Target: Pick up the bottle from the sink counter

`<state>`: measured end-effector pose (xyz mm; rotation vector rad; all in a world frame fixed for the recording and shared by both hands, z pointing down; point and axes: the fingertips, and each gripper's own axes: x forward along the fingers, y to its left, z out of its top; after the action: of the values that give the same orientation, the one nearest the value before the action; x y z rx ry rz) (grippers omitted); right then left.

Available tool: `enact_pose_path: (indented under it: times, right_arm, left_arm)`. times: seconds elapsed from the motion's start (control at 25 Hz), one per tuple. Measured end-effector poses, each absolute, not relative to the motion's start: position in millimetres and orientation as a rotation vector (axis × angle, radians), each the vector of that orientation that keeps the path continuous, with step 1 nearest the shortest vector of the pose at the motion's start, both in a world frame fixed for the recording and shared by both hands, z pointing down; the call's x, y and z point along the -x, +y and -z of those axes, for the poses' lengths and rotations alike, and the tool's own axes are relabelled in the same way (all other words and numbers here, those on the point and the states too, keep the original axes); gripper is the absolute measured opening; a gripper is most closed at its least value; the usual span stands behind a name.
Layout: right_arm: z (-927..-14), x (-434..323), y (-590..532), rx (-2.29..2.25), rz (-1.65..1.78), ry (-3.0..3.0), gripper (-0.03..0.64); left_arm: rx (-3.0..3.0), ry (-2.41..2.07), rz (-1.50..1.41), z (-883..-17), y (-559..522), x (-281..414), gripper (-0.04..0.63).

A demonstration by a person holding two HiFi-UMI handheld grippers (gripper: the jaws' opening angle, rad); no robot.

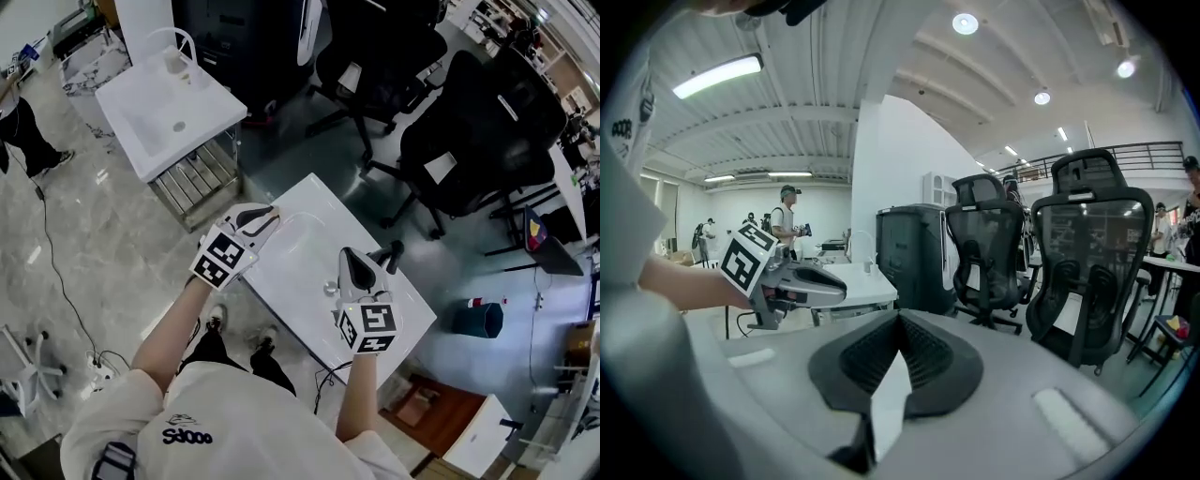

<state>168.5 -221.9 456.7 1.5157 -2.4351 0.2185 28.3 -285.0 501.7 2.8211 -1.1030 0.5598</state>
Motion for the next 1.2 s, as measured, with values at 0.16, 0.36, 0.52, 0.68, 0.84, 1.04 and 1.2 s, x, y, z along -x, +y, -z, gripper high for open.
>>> enact_pose_path:
  times: [0.16, 0.36, 0.52, 0.68, 0.84, 1.04, 1.2]
  right_arm:
    - [-475, -158, -226, -1.522, -0.261, -2.395, 0.011]
    - [-497, -152, -232, -1.530, -0.314, -2.343, 0.011]
    - [-515, -148, -240, -1.544, -0.352, -2.313, 0.011]
    - [-531, -151, -246, -1.563, -0.393, -2.282, 0.011]
    - [-543, -151, -249, -1.570, -0.437, -2.269, 0.011]
    - [-550, -153, -251, -1.584, -0.499, -2.267, 0.011]
    - [-556, -148, -249, -1.582, -0.540, -2.276, 0.011]
  left_arm:
    - [-2.778, -1.058, -0.574, -536, -297, -23, 0.082]
    - [-2.737, -0.996, -0.568, -579, -314, -25, 0.114]
    - [-2.733, -0.956, -0.583, -608, -331, -26, 0.153]
    - [-2.744, -0.917, -0.605, -635, -342, -35, 0.179]
    - [-2.768, -0.895, -0.598, -649, -349, -41, 0.189]
    - [-2.784, -0.870, -0.631, -664, -352, -50, 0.190]
    - [-2.815, -0.871, -0.649, -670, -351, -57, 0.189]
